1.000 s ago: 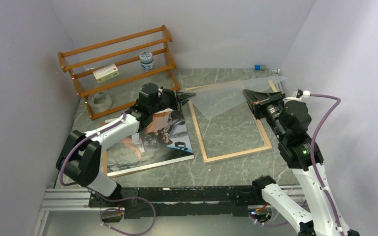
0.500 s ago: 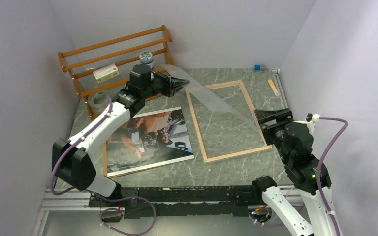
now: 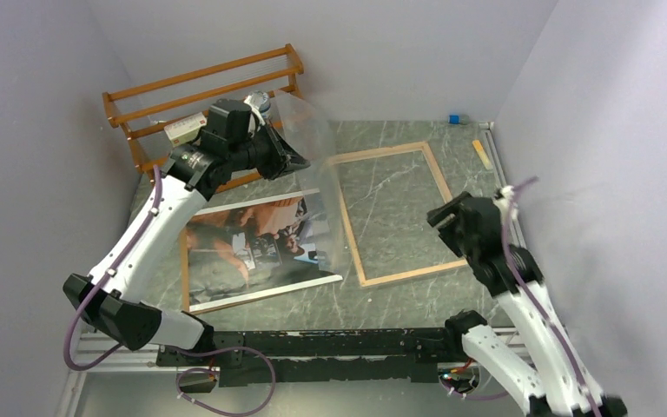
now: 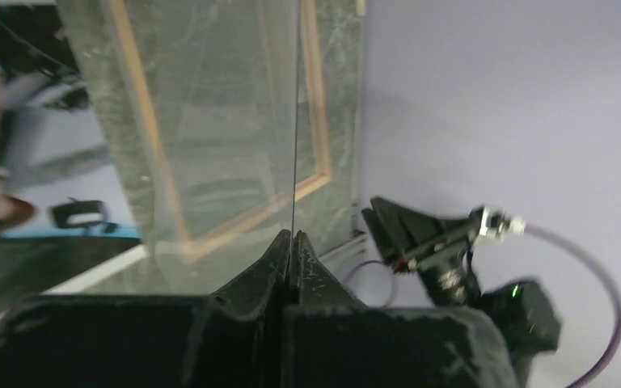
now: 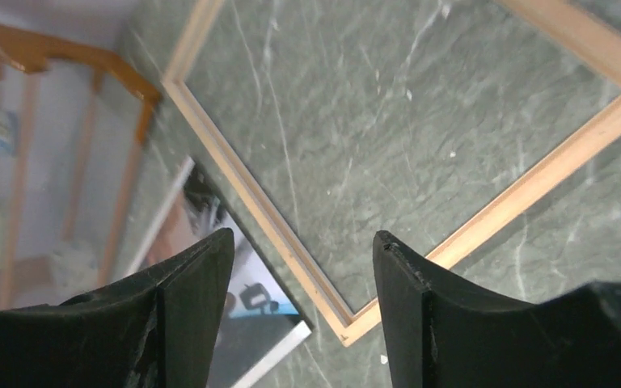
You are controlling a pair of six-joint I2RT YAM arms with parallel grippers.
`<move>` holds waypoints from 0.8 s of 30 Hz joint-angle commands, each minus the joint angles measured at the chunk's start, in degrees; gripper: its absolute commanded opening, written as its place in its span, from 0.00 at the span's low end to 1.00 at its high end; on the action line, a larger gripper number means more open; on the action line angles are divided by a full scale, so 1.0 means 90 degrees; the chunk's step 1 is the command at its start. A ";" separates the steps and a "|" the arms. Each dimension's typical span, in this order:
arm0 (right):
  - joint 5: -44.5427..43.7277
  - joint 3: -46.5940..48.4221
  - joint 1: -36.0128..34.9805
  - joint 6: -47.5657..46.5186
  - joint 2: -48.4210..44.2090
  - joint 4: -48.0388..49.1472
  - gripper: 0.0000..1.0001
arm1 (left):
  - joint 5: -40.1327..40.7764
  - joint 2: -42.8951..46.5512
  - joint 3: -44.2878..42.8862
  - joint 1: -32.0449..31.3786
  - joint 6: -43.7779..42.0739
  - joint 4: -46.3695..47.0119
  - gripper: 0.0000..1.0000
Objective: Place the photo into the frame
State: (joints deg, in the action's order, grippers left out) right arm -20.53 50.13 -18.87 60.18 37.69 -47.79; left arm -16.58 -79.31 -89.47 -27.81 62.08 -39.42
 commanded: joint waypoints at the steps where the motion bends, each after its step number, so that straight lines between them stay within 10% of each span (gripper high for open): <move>1: 0.1442 -0.0283 -0.0013 -0.0607 0.1417 0.1310 0.61 | 0.0340 -0.0009 -0.0880 0.0016 -0.2346 -0.1211 0.03; 5: 0.2080 -0.0349 -0.0263 -0.0839 0.2862 0.2193 0.45 | 0.0764 0.0191 -0.1089 0.0029 -0.2916 -0.1533 0.03; 24: 0.1327 0.1529 -0.2157 -0.0913 0.6909 0.1956 0.27 | 0.1219 0.0411 -0.1447 0.0057 -0.3422 -0.1919 0.03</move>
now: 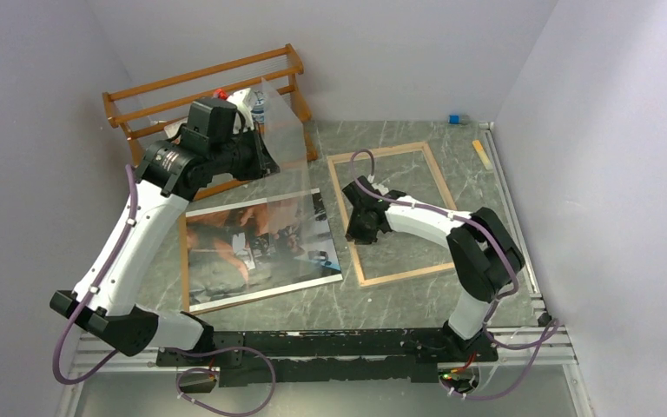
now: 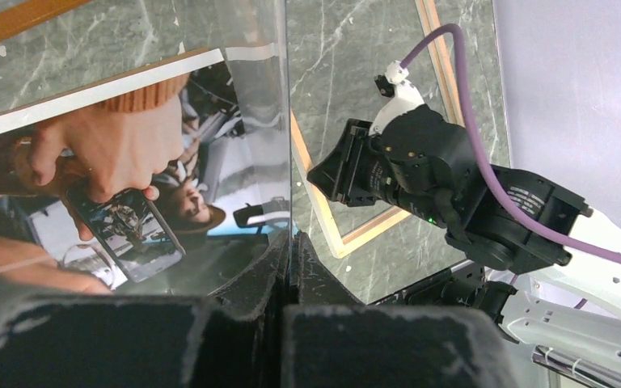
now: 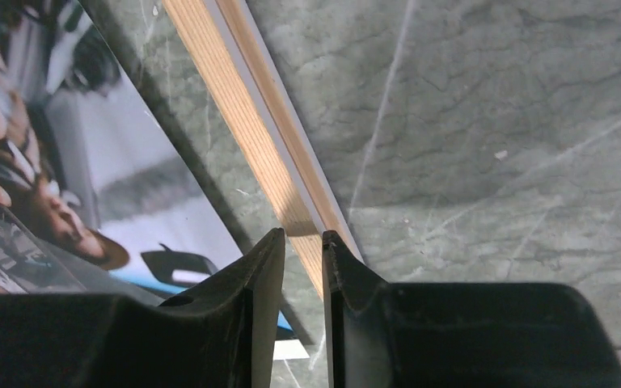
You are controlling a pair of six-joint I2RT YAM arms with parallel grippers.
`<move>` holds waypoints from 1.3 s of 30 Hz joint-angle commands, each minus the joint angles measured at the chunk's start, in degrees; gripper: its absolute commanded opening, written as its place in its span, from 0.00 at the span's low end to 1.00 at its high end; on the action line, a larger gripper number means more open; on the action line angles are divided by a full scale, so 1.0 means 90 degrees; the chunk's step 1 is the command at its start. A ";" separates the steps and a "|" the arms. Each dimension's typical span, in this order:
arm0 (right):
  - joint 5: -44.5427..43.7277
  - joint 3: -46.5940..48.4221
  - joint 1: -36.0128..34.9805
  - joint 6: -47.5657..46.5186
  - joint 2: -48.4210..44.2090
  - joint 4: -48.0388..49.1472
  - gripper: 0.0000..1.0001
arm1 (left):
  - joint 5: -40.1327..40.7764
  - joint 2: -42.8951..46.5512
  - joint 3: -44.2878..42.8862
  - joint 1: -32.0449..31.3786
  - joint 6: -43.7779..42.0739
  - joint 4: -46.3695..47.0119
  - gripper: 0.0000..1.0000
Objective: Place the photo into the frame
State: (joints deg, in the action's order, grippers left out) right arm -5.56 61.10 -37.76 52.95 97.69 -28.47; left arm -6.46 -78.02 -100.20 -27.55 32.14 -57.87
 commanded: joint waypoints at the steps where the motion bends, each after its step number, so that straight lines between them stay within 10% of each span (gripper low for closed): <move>1: -0.0251 0.0336 -0.0083 -0.0154 0.0291 -0.0128 0.27 | 0.0105 0.0270 -0.0295 0.0026 -0.0108 0.0117 0.02; 15: 0.1626 0.0743 -0.0142 -0.0313 0.0405 0.0659 0.36 | 0.0022 0.0361 -0.0386 0.0037 -0.0171 0.0023 0.03; 24: 0.0783 0.0718 0.0353 -0.0575 -0.0777 0.0284 0.64 | -0.0389 0.0398 -0.0315 0.0036 -0.0439 0.0358 0.03; 33: 0.2700 -0.0206 0.1995 -0.1674 -0.2956 0.2313 0.97 | -0.2051 0.0225 -0.0614 0.0075 -0.0666 0.1224 0.03; 39: 0.3704 -0.0292 0.2638 -0.1280 -0.3639 0.3110 0.99 | -0.3222 0.0024 -0.1001 0.0073 -0.0069 0.1990 0.02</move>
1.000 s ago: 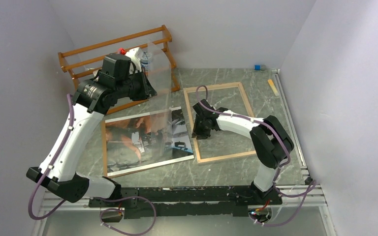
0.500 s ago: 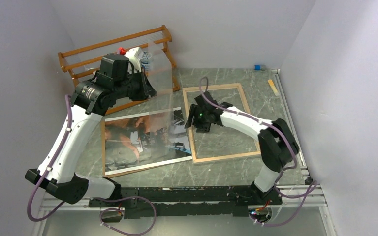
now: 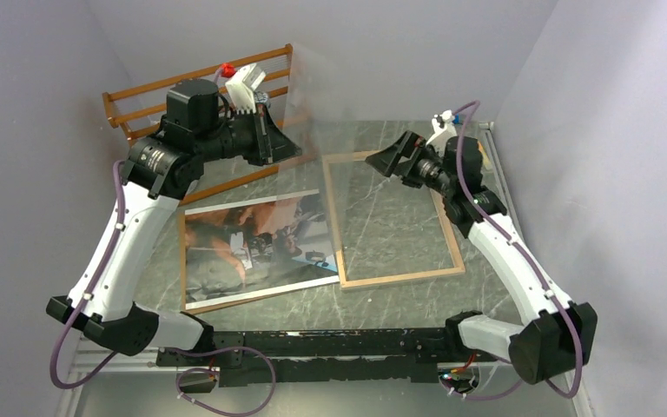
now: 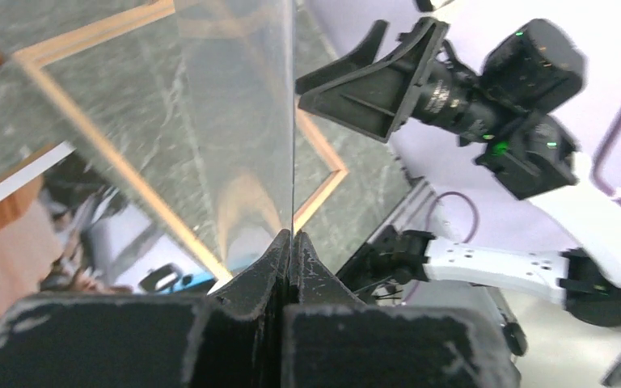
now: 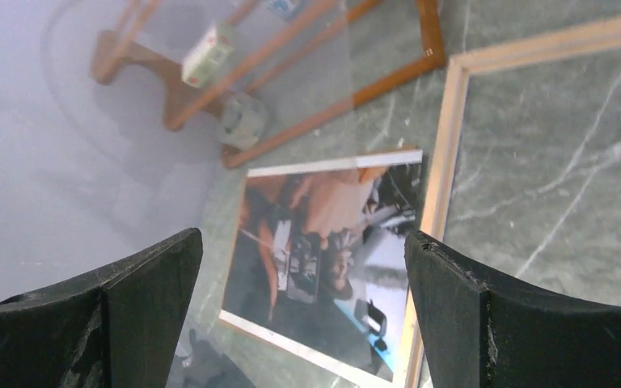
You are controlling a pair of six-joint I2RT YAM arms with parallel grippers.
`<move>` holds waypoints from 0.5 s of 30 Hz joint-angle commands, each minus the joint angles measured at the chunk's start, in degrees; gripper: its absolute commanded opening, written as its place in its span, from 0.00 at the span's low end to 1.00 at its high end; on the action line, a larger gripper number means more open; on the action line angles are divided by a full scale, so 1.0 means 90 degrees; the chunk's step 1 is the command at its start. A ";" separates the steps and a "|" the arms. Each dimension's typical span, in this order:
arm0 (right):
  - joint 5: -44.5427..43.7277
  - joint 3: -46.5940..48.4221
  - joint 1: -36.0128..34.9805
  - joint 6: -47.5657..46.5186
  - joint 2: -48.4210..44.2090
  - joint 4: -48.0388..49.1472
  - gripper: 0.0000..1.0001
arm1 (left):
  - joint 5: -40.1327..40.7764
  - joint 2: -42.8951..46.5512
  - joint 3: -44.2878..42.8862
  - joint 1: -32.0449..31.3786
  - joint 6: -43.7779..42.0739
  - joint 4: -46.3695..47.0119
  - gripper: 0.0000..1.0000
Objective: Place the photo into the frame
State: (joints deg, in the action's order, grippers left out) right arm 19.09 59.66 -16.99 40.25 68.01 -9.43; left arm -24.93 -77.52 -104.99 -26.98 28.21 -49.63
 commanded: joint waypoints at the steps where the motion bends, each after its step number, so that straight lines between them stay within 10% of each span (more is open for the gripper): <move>1: 0.1099 -0.0256 0.0468 0.0265 -0.0423 0.1368 0.99 | -0.1321 -0.0054 -0.0557 0.0010 0.0501 0.1202 0.03; 15: 0.3394 -0.0526 0.1360 0.1822 -0.0558 0.5428 0.99 | -0.2847 -0.0269 -0.1633 0.0019 0.1640 0.2654 0.02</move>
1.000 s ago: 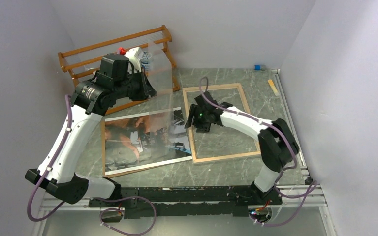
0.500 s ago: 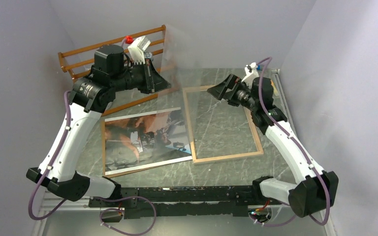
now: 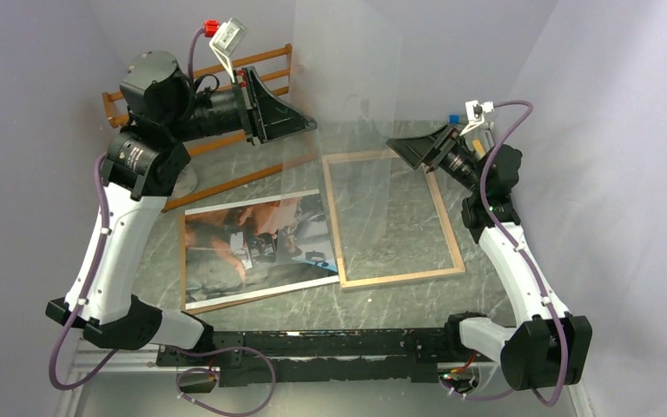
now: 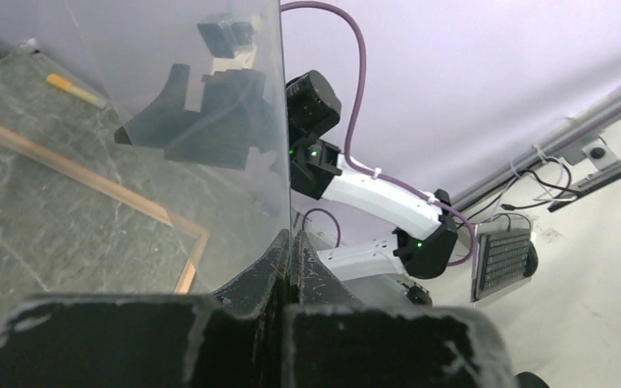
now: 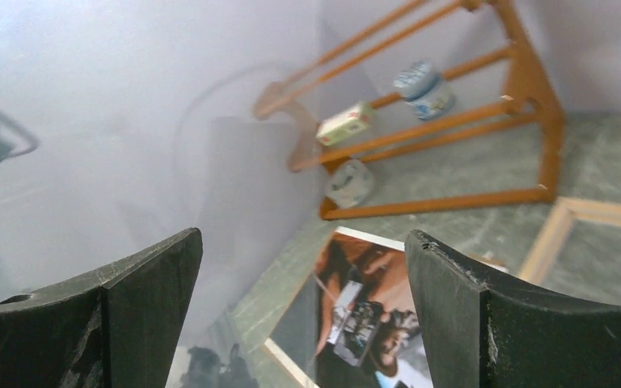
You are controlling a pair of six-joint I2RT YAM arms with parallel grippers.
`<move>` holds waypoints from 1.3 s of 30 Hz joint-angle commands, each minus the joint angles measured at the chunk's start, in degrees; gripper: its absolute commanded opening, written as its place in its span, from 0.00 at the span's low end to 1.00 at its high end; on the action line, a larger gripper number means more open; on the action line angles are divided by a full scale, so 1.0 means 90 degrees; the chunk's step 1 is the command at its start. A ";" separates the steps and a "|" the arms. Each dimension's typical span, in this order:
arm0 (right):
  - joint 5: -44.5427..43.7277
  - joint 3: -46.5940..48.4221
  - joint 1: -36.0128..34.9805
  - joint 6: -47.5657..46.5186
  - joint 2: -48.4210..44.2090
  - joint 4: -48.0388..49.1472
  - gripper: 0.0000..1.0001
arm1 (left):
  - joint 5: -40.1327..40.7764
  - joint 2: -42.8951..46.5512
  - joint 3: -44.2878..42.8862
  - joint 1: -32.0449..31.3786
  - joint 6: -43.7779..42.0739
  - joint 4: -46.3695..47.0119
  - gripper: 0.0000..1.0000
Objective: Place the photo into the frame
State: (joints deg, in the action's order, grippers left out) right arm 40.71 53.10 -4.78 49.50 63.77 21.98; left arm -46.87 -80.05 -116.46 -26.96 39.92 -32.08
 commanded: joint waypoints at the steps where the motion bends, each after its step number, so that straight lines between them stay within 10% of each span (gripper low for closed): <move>1: 0.1091 0.0119 0.0003 0.1111 -0.0122 0.2365 0.99 | -0.0339 0.0022 -0.0421 0.0017 0.0288 0.0665 0.03; 7: 0.1348 -0.0206 0.0003 0.2791 -0.0315 0.4404 0.93 | 0.0104 0.0030 -0.0536 0.0125 0.0249 0.0439 0.03; 18: 0.1318 -0.0154 0.0247 0.3591 -0.0297 0.4529 0.50 | -0.0029 -0.0007 -0.0338 0.0943 0.0657 0.0375 0.03; 28: 0.1193 -0.0294 0.0277 0.4042 -0.0106 0.4975 0.33 | -0.0109 0.0214 0.0588 0.1423 0.1426 0.1261 0.02; 34: 0.1233 -0.0285 0.0282 0.3690 0.0013 0.4110 0.00 | 0.0083 0.0337 0.1175 0.1459 0.1400 0.1375 0.03; 39: 0.1565 0.0247 0.0325 0.2046 0.0199 0.0945 0.00 | 0.0716 0.0516 0.1447 0.1520 0.0373 0.0129 0.43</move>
State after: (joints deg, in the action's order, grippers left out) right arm 52.10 50.57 -2.35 80.18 63.99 51.40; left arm -44.56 -78.89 -105.03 -13.82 49.91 -25.41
